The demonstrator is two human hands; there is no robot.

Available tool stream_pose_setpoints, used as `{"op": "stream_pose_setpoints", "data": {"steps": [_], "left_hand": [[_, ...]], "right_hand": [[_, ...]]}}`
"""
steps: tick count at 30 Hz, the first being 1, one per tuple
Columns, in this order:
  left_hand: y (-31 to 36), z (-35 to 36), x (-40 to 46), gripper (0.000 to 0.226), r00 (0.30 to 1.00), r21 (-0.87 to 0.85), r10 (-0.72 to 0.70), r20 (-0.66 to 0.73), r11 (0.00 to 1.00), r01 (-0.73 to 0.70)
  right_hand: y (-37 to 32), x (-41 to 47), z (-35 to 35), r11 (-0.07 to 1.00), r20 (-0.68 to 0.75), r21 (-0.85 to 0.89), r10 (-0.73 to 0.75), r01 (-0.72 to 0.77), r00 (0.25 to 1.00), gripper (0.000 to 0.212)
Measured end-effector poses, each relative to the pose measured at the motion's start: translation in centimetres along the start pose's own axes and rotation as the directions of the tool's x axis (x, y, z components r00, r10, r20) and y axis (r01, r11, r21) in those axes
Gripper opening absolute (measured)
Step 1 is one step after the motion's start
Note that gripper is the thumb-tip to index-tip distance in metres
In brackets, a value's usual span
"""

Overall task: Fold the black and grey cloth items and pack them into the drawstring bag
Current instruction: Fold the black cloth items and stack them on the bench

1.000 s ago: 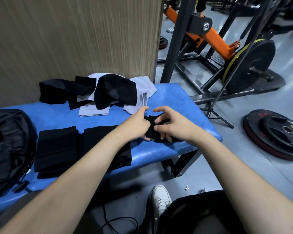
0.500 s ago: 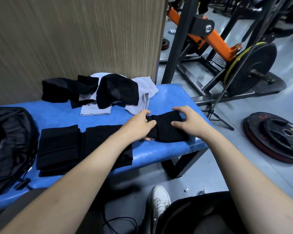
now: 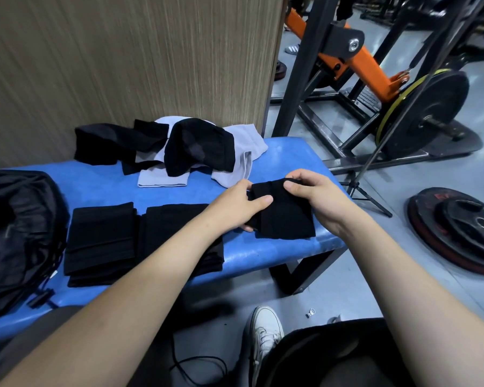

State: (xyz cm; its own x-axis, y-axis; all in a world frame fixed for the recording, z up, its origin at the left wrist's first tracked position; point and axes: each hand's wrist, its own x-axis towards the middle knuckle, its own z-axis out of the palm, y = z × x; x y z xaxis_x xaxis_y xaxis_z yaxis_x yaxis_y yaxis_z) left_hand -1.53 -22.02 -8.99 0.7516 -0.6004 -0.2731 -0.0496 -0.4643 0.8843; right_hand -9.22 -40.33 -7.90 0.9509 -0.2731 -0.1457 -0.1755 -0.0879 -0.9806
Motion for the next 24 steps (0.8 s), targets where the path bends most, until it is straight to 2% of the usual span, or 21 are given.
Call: {"op": "stream_pose_setpoints", "data": {"steps": [2, 5, 7, 11, 13, 16, 19, 20, 22, 24], "left_hand": [[-0.1, 0.0, 0.1, 0.031, 1.000, -0.006, 0.011, -0.005, 1.000, -0.011], [-0.3, 0.1, 0.3, 0.020, 0.999, 0.027, -0.001, -0.035, 1.000, 0.002], [-0.4, 0.2, 0.6, 0.019, 0.998, 0.044, -0.017, -0.067, 0.999, 0.020], [-0.1, 0.1, 0.6, 0.023, 0.980, 0.207, 0.015, -0.201, 0.978, 0.028], [-0.1, 0.1, 0.4, 0.023, 0.978, 0.200, 0.027, -0.205, 0.980, 0.014], [0.3, 0.0, -0.2, 0.021, 0.985, 0.232, 0.048, -0.164, 0.973, -0.009], [0.8, -0.2, -1.1, 0.056, 0.988, 0.356, 0.111, -0.108, 0.932, -0.066], [1.0, -0.2, -1.5, 0.061, 0.985, 0.392, 0.132, -0.111, 0.917, -0.078], [1.2, -0.4, -2.1, 0.057, 0.983, 0.419, 0.143, -0.113, 0.904, -0.083], [1.3, -0.8, -2.6, 0.042, 0.984, 0.401, 0.140, -0.106, 0.912, -0.086]], "right_hand": [[-0.1, 0.0, 0.1, 0.999, -0.027, -0.035, 0.002, -0.003, 1.000, 0.007], [0.1, 0.0, 0.3, 0.981, -0.086, -0.193, 0.000, -0.017, 0.996, 0.006], [0.2, -0.1, 0.3, 0.976, -0.091, -0.209, 0.041, -0.060, 0.995, 0.018], [0.0, -0.7, -0.5, 0.972, -0.052, -0.203, 0.112, -0.121, 0.992, 0.047], [0.0, -1.1, -0.9, 0.972, -0.018, -0.201, 0.122, -0.123, 0.992, 0.058], [0.1, -1.2, -1.3, 0.971, -0.022, -0.218, 0.096, -0.098, 0.995, 0.057], [-0.1, -1.4, -1.2, 0.968, 0.018, -0.237, 0.087, -0.081, 0.996, 0.049], [-0.1, -1.4, -1.1, 0.970, 0.038, -0.227, 0.093, -0.082, 0.995, 0.048], [-0.1, -1.3, -1.0, 0.977, 0.065, -0.199, 0.092, -0.078, 0.994, 0.049], [-0.2, -1.2, -0.7, 0.981, 0.052, -0.189, 0.066, -0.055, 0.996, 0.049]]}}
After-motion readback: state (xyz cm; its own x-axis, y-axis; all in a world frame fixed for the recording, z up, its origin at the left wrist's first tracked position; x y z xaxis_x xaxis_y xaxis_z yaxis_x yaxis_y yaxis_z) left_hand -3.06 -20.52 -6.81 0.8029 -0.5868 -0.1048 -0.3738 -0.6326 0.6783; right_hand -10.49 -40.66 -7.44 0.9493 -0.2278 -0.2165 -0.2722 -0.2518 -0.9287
